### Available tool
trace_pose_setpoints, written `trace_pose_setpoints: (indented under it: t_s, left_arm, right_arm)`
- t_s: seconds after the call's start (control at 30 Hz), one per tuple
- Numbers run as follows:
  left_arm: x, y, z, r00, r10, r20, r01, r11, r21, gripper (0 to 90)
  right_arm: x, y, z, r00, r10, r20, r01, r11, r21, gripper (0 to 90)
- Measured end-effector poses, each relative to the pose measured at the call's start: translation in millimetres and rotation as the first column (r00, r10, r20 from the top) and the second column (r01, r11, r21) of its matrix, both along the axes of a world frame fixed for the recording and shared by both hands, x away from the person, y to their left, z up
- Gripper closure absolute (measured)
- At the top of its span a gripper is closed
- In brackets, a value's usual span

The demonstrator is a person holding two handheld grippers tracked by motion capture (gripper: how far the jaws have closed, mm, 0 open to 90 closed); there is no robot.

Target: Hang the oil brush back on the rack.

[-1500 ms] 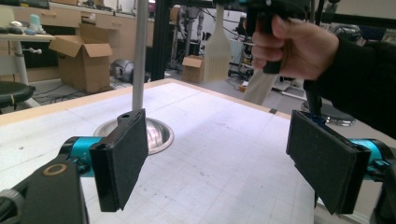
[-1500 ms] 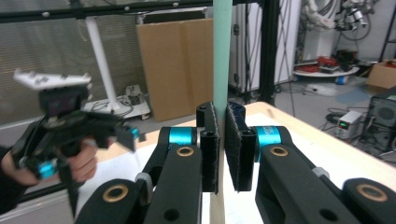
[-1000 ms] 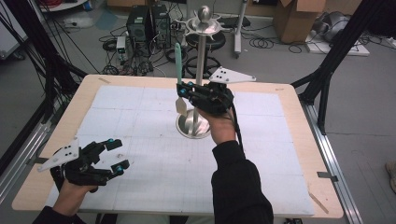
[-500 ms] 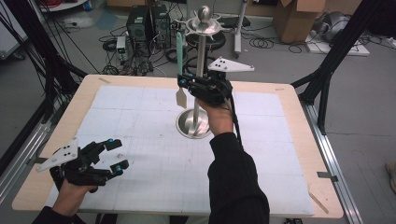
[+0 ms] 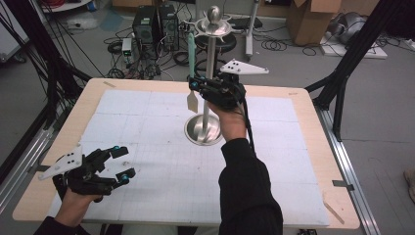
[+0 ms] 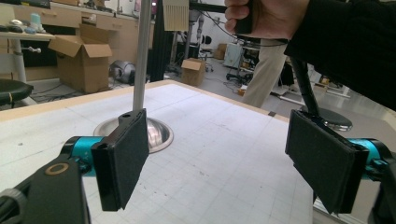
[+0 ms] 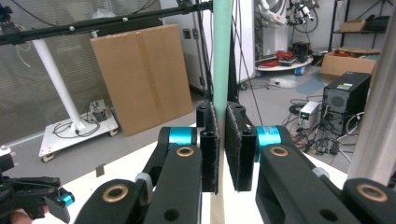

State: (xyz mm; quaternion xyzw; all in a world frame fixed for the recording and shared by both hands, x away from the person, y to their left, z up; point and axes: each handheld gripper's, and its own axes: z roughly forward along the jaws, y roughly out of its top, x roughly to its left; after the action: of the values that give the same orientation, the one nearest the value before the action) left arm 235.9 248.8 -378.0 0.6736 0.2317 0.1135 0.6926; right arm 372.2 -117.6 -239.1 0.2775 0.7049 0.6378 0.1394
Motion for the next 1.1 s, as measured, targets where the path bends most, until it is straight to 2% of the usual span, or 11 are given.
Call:
trace_pose_setpoints:
  t_s: [0.2, 0.43, 0.47, 0.5, 0.67, 0.8, 0.93, 1.03, 1.1]
  left_arm:
    - [-0.3, 0.0, 0.2, 1.0, 0.0, 0.0, 0.0, 1.0, 0.0, 21.8]
    - [-0.7, -0.2, 0.1, 1.0, 0.002, 0.001, -0.002, 1.0, 0.0, 21.9]
    - [-0.8, -0.2, 0.1, 1.0, 0.003, 0.001, -0.003, 1.0, 0.0, 21.8]
    - [-0.9, 0.0, 0.1, 1.0, 0.004, 0.003, -0.004, 1.0, -0.001, 21.8]
    - [-0.2, 1.4, -1.2, 0.9999, 0.01, -0.003, -0.01, 0.9998, -0.015, 21.7]
    - [0.6, 2.3, -2.1, 0.9998, 0.019, -0.005, -0.019, 0.9997, -0.013, 21.5]
    - [1.4, 3.1, -3.0, 0.9996, 0.027, -0.008, -0.027, 0.9995, -0.014, 21.5]
    - [2.3, 4.4, -4.6, 0.9993, 0.036, -0.011, -0.036, 0.9993, -0.007, 21.5]
    - [2.6, 5.1, -5.9, 0.9989, 0.046, -0.014, -0.046, 0.999, -0.003, 21.2]
  right_arm:
    - [2.0, -2.4, -1.0, 0.9997, -0.02, -0.016, 0.02, 0.9998, -0.001, 84.4]
    - [2.6, -6.9, -2.8, 0.999, -0.043, -0.015, 0.043, 0.999, -0.015, 83.5]
    - [1.8, -7.8, -3.4, 0.9989, -0.046, -0.008, 0.045, 0.9988, -0.02, 81.4]
    - [1.0, -9.0, -4.1, 0.9985, -0.054, 0.0, 0.054, 0.9983, -0.02, 71.9]
    - [-5.5, -22.4, -9.6, 0.9937, -0.111, 0.021, 0.111, 0.9936, -0.02, 47.5]
    - [-15.8, -40.4, -19.9, 0.9888, -0.145, 0.036, 0.146, 0.9883, -0.043, 39.0]
    - [-30.6, -60.9, -36.5, 0.9846, -0.17, 0.042, 0.172, 0.9828, -0.066, 32.2]
    - [-43.7, -75.8, -52.8, 0.9836, -0.176, 0.038, 0.179, 0.9769, -0.116, 27.6]
    - [-54.0, -85.5, -64.2, 0.9839, -0.177, 0.024, 0.179, 0.9742, -0.138, 20.6]
